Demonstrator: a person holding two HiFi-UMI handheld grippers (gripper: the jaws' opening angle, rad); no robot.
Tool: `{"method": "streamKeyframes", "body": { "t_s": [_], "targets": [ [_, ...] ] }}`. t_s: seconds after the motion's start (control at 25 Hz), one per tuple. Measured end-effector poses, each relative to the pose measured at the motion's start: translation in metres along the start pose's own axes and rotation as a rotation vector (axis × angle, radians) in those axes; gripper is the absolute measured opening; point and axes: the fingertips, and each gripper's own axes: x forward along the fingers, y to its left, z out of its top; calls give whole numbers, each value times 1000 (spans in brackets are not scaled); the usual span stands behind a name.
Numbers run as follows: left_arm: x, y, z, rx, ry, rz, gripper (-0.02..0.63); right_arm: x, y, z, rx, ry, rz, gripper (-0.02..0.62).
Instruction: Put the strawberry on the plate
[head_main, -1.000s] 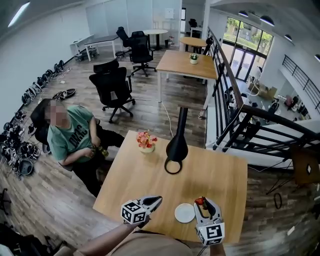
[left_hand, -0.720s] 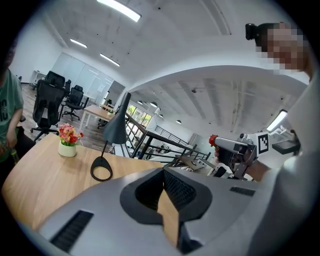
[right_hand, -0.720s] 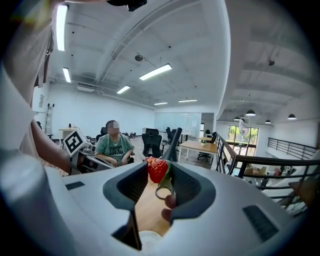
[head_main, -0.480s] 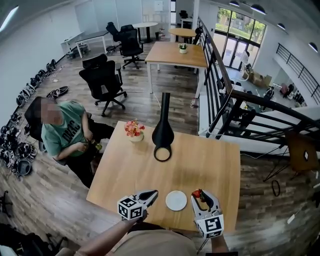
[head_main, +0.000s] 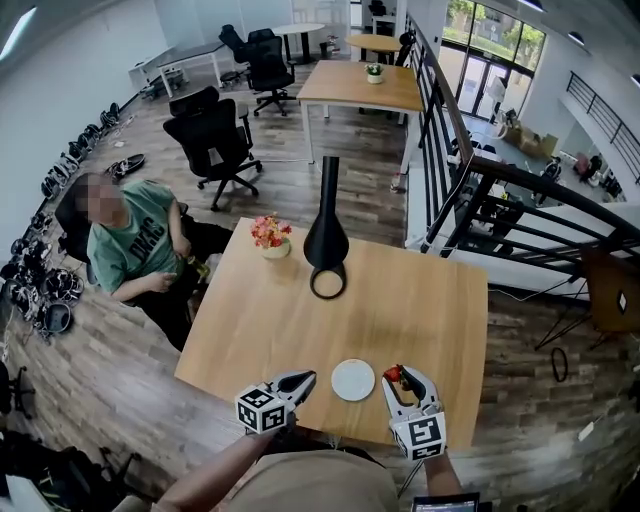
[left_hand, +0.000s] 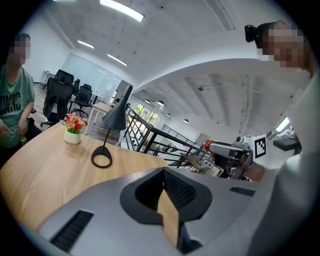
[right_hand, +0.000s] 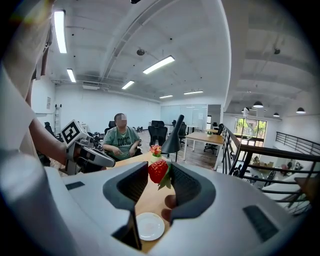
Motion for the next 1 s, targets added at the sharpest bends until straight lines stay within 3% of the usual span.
{"method": "streamKeyframes", "body": {
  "t_s": [0.68,1.0],
  "targets": [
    [20,40,-35,11,114,47,5,55,14,-82,40,177,50,149],
    [27,61,-59,-11,189,72,5,87,22,-133,106,271,96,147]
  ]
}}
